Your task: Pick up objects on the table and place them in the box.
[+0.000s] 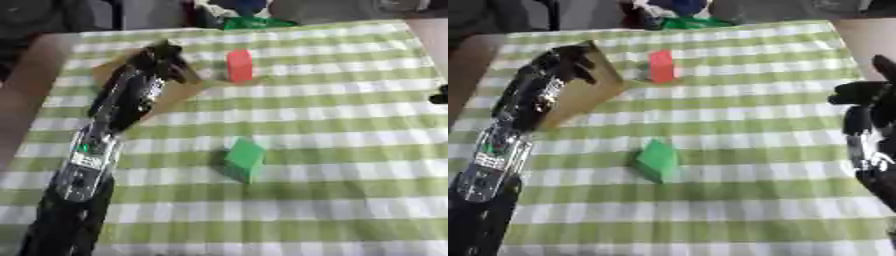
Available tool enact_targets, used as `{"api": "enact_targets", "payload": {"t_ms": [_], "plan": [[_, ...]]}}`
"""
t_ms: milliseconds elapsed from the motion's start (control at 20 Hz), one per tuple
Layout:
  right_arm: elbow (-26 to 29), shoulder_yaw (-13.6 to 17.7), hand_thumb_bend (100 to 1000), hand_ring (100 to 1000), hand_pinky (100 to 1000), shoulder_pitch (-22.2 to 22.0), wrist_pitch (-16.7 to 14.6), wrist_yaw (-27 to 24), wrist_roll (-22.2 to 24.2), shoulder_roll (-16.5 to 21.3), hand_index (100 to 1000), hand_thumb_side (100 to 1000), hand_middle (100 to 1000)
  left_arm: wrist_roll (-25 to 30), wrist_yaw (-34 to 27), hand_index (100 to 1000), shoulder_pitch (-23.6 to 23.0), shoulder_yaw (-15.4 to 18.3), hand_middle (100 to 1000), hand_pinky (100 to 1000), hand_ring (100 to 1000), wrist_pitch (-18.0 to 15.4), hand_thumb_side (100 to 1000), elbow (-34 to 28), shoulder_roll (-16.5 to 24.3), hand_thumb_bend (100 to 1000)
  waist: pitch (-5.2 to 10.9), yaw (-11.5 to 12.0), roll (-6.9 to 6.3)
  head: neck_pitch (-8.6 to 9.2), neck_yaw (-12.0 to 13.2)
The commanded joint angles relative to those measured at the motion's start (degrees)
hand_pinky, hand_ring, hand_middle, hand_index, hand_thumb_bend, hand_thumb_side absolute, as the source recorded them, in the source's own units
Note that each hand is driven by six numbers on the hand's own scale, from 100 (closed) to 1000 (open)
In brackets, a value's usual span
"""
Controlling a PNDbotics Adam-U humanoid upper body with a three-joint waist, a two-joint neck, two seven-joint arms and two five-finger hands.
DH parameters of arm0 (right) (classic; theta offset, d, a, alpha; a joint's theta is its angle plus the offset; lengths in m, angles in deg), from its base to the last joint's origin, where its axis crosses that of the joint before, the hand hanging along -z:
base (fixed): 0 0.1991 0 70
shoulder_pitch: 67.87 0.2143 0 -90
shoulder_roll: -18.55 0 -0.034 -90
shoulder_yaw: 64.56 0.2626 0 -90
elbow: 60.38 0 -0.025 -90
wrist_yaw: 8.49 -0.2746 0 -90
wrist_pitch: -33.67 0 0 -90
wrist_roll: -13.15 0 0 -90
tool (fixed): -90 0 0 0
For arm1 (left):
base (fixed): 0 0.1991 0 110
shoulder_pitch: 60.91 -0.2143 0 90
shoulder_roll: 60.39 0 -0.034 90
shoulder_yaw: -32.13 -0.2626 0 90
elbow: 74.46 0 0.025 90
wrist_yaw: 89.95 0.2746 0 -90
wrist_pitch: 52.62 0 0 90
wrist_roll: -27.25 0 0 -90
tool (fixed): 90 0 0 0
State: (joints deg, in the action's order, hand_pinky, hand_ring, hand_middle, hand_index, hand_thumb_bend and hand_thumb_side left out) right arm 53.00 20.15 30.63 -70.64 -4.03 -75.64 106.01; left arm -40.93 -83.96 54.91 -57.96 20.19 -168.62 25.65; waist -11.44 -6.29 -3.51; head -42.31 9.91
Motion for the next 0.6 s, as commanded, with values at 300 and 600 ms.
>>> {"api": "enact_targets", "payload": {"t_ms": [300,600], "plan": [[0.8,0.1,100,702,883,-0.1,0.1,0.2,0.1,1.2,1000,535,687,8.6,6.3,826,10.3,-8.6,652,743,624,-11.3,561,9.7,10.8,170,1.53,-0.6,-0.24,-0.78,0.2],[0.7,0.0,100,702,883,-0.5,0.1,0.2,0.2,1.5,1000,535,687,18.3,9.8,844,19.1,-17.5,676,758,656,-20.4,526,18.3,13.8,316,2.08,-1.1,-0.55,-1.2,0.1]]}}
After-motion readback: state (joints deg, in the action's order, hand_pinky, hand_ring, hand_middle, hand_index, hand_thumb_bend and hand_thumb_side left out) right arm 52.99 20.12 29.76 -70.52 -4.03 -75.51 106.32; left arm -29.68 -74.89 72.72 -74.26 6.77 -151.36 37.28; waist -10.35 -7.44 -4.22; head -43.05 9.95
